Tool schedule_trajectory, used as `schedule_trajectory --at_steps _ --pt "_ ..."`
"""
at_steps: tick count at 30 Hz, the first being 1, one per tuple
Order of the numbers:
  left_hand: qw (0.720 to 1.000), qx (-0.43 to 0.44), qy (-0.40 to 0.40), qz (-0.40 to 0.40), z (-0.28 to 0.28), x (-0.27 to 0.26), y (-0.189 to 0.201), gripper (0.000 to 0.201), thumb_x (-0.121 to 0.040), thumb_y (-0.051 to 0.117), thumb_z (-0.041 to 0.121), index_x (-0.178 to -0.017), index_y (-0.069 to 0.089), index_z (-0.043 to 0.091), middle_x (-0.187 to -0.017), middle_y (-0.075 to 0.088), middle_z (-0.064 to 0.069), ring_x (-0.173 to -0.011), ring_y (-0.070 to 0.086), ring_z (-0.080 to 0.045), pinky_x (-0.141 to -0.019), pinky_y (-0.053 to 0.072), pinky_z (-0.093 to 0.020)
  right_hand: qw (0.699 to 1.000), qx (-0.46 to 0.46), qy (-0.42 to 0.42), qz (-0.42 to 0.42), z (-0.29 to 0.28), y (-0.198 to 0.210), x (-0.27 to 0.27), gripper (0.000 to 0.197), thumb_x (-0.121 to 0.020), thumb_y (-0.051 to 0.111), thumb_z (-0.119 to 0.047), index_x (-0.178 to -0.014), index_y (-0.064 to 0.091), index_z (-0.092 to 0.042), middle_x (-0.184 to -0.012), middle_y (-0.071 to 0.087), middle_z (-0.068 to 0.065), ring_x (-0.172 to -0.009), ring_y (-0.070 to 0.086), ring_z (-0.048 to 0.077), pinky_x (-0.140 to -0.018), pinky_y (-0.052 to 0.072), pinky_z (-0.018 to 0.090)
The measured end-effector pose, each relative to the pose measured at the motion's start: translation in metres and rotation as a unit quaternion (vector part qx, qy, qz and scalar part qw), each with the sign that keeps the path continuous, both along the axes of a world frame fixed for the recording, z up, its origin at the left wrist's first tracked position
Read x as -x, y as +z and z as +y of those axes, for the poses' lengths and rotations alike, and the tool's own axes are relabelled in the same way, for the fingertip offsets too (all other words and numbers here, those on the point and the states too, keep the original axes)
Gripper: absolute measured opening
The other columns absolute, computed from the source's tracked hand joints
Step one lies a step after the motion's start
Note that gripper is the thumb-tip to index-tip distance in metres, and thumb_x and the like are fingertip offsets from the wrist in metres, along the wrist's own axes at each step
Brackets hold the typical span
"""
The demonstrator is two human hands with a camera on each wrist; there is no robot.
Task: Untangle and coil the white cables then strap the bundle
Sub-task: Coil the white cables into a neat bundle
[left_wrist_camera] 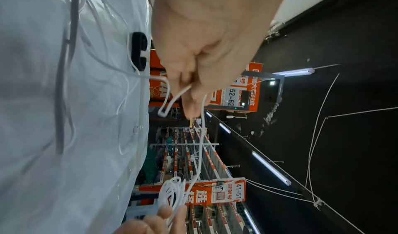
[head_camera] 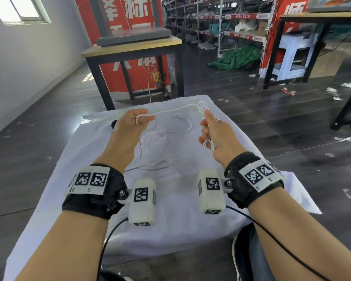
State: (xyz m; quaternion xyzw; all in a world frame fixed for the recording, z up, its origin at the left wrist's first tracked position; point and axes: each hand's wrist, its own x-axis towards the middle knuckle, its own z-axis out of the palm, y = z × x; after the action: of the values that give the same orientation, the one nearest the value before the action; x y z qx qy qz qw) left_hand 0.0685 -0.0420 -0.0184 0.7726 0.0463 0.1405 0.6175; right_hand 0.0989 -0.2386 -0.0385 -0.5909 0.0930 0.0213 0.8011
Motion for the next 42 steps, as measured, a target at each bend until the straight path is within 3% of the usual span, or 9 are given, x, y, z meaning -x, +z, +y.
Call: schedule_trajectory --at_steps 5,10,12,15,19,24,28,34,42 --pt "0.997 0.036 -0.047 -0.045 0.002 0.006 0.009 0.025 -0.102 0.039 0.007 -0.121 0.055 0.008 -0.114 0.068 0.002 -0.053 0.053 -0.008 -0.071 0.056 -0.023 1.0 0.004 0.0 0.004 -0.001 0.001 0.001 0.035 -0.096 0.052 -0.041 -0.076 0.055 -0.012 -0.054 0.042 -0.002 -0.048 0.04 0.01 -0.054 0.046 0.021" --pt "0.953 -0.301 0.004 0.013 0.009 0.004 0.003 0.024 -0.102 0.041 0.023 -0.103 0.064 0.017 -0.085 0.072 0.007 -0.048 0.044 -0.013 -0.042 0.043 -0.015 1.0 -0.004 -0.008 0.011 -0.002 0.0 0.001 0.036 -0.096 0.052 -0.042 -0.075 0.055 -0.012 -0.057 0.044 -0.002 -0.048 0.042 0.01 -0.057 0.047 0.023" --pt "0.936 -0.347 -0.003 0.055 0.01 0.004 0.0 0.026 -0.101 0.044 0.026 -0.094 0.066 0.014 -0.071 0.07 0.002 -0.046 0.042 -0.012 -0.039 0.04 -0.015 1.0 -0.007 -0.002 0.014 -0.001 0.0 0.002 0.036 -0.096 0.052 -0.041 -0.075 0.055 -0.013 -0.056 0.044 -0.002 -0.048 0.041 0.01 -0.057 0.047 0.022" --pt "0.97 -0.222 -0.007 0.102 0.006 0.002 0.001 0.028 -0.1 0.046 0.027 -0.085 0.063 0.011 -0.062 0.063 -0.003 -0.039 0.035 -0.01 -0.036 0.03 -0.015 0.999 -0.005 0.029 0.018 0.001 0.002 0.003 0.036 -0.096 0.052 -0.041 -0.075 0.055 -0.012 -0.055 0.042 -0.002 -0.048 0.041 0.01 -0.058 0.046 0.022" --pt "0.986 0.141 -0.024 0.084 0.002 0.002 0.012 0.03 -0.103 0.041 0.027 -0.086 0.058 0.01 -0.069 0.068 -0.006 -0.033 0.023 -0.008 -0.032 0.02 -0.017 0.995 0.03 0.098 0.017 0.003 0.002 0.007 0.034 -0.096 0.052 -0.039 -0.077 0.056 -0.011 -0.053 0.041 -0.003 -0.044 0.039 0.008 -0.052 0.045 0.02" --pt "0.974 0.223 -0.008 0.05 0.005 0.003 0.012 0.031 -0.105 0.034 0.028 -0.107 0.058 0.009 -0.103 0.074 -0.005 -0.035 0.02 -0.007 -0.034 0.02 -0.017 0.98 0.047 0.191 0.03 0.005 0.004 0.01 0.031 -0.093 0.059 -0.037 -0.076 0.055 -0.011 -0.047 0.036 -0.006 -0.038 0.033 0.006 -0.048 0.041 0.021" --pt "0.958 0.28 0.001 0.068 0.014 0.0 0.007 0.029 -0.105 0.032 0.024 -0.096 0.055 0.008 -0.108 0.073 -0.007 -0.036 0.023 -0.005 -0.033 0.021 -0.015 0.966 0.016 0.252 0.051 0.006 0.005 0.013 0.034 -0.094 0.056 -0.039 -0.076 0.053 -0.01 -0.046 0.033 -0.006 -0.037 0.03 0.006 -0.048 0.041 0.02" --pt "0.992 0.041 0.057 0.106 0.006 -0.003 -0.001 0.03 -0.104 0.031 0.023 -0.102 0.055 0.004 -0.074 0.066 -0.009 -0.033 0.028 -0.008 -0.031 0.021 -0.017 0.962 -0.13 0.224 0.087 0.007 0.007 0.009 0.034 -0.095 0.054 -0.039 -0.077 0.051 -0.011 -0.044 0.033 -0.007 -0.033 0.03 0.004 -0.045 0.041 0.017" --pt "0.963 -0.168 -0.124 0.171 -0.016 0.002 -0.002 0.035 -0.102 0.04 0.034 -0.097 0.069 0.015 -0.059 0.055 0.0 -0.035 0.031 -0.007 -0.036 0.023 -0.016 0.938 -0.289 0.154 0.111 0.005 0.006 0.001 0.032 -0.102 0.041 -0.026 -0.076 0.046 -0.008 -0.049 0.044 0.001 -0.039 0.042 0.01 -0.056 0.052 0.023"
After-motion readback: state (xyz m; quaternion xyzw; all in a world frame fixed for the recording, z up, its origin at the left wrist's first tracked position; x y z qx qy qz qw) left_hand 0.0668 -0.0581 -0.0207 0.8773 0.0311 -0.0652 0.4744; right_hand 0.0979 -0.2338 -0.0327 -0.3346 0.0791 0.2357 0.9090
